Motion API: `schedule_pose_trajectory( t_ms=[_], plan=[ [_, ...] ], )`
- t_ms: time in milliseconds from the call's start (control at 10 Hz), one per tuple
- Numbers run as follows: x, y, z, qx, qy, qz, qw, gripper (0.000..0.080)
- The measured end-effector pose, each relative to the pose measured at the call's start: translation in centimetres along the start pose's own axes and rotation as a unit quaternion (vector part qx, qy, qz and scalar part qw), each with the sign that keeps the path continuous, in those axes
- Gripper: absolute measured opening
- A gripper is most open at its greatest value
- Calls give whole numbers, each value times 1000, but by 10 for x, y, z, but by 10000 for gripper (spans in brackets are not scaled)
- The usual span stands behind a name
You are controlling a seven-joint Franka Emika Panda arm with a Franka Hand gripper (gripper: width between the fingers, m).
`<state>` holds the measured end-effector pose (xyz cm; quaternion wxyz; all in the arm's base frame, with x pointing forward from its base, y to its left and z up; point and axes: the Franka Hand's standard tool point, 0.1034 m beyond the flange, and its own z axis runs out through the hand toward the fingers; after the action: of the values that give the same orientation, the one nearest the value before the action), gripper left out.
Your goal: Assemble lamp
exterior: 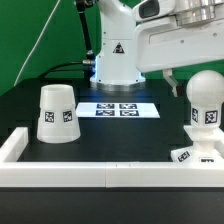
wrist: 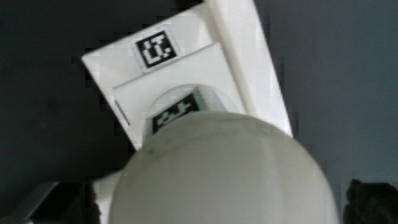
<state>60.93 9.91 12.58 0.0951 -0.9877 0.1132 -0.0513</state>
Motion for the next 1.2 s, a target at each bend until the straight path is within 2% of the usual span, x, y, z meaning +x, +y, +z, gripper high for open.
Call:
schedule_pose_trajectory(
  t_ms=[200,900,1100,1200],
  plan=[
    [-1,-8,1,-23,6,-147,989,698],
    [-2,-2,3,-24,-19,-369,929,698],
    [-2,-5,3,-38,-25,-479,877,698],
    [-2,-7,4,-41,-28,-511,858,698]
  ],
)
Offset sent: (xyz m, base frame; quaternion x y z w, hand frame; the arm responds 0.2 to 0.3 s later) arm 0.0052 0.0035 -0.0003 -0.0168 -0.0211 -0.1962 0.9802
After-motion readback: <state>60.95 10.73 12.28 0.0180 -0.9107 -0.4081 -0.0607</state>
